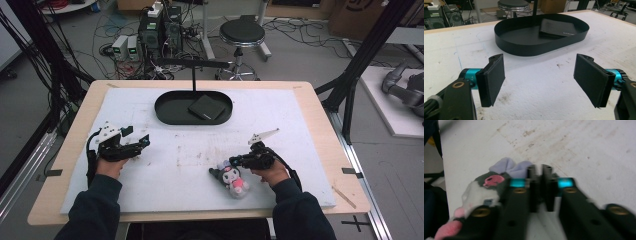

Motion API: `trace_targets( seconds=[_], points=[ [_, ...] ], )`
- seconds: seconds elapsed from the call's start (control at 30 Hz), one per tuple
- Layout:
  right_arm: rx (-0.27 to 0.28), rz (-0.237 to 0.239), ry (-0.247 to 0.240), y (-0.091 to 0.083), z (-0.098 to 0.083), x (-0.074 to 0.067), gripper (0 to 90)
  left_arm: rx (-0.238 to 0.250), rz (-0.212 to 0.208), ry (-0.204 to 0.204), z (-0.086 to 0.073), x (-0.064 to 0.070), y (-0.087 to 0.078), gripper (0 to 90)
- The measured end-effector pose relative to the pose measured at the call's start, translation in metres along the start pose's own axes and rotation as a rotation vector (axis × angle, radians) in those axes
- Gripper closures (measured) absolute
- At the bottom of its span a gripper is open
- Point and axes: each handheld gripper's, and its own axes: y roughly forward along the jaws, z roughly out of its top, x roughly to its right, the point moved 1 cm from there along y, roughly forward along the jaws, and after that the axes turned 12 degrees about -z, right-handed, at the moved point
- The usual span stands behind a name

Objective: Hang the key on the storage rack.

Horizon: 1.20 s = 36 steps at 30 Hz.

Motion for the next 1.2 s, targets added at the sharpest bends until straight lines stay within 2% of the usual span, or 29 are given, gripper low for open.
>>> trace_targets(
  seconds=[0.1, 0.13, 0.17, 0.2, 0.27, 0.33, 0.43, 0.5, 0.57, 0.67, 0.8, 0.93, 1.0, 1.03, 1.1, 1.2],
  points=[
    [0.005, -0.013, -0.020, -0.001, 0.000, -0.002, 90.0, 0.003, 0.000, -0.002, 0.000, 0.000, 0.000, 24.9],
    [0.006, -0.012, -0.015, -0.002, 0.001, -0.002, 81.2, 0.003, 0.002, 0.000, 0.000, 0.000, 0.000, 24.9],
    [0.011, -0.033, -0.001, -0.003, 0.001, -0.001, 65.0, 0.003, 0.002, 0.000, 0.000, 0.000, 0.000, 24.9],
    [0.008, -0.057, 0.022, -0.002, 0.001, 0.000, 55.4, 0.003, 0.002, -0.001, 0.000, 0.000, 0.000, 24.9],
    [-0.008, -0.046, 0.063, 0.001, 0.000, 0.002, 49.3, 0.000, -0.002, -0.001, 0.000, 0.000, 0.001, 24.9],
    [-0.024, -0.017, 0.091, 0.006, 0.000, 0.003, 50.0, -0.003, 0.000, 0.002, 0.000, 0.000, 0.001, 25.0],
    [-0.036, 0.055, 0.109, 0.009, 0.000, 0.003, 60.8, 0.003, 0.002, 0.002, 0.000, 0.001, 0.000, 25.1],
    [-0.048, 0.086, 0.125, 0.011, 0.000, 0.003, 67.1, 0.001, 0.002, 0.002, 0.000, 0.000, 0.000, 25.1],
    [-0.047, 0.101, 0.111, 0.011, 0.000, 0.002, 73.1, 0.000, 0.003, 0.007, 0.000, 0.001, 0.000, 25.1],
    [-0.050, 0.091, 0.073, 0.010, 0.001, -0.002, 81.7, 0.001, 0.003, 0.006, 0.000, 0.001, 0.001, 25.1],
    [-0.036, 0.043, 0.016, 0.006, 0.003, -0.007, 88.1, 0.002, 0.001, 0.005, 0.000, 0.002, 0.001, 25.1],
    [0.028, -0.036, -0.024, -0.004, 0.007, -0.007, 88.9, 0.002, 0.004, 0.007, 0.000, 0.001, 0.000, 25.1],
    [0.085, -0.086, -0.018, -0.012, 0.010, -0.003, 89.0, 0.003, 0.004, 0.005, 0.000, 0.002, 0.000, 25.1],
    [0.102, -0.127, -0.014, -0.016, 0.011, -0.001, 89.0, 0.003, 0.004, 0.005, 0.001, 0.002, 0.000, 25.1],
    [0.120, -0.198, -0.006, -0.021, 0.013, 0.005, 89.0, 0.003, 0.004, 0.004, 0.001, 0.001, 0.000, 25.2],
    [0.123, -0.267, 0.007, -0.026, 0.017, 0.017, 88.9, 0.008, 0.006, 0.005, 0.001, 0.001, 0.000, 25.2]
  ],
)
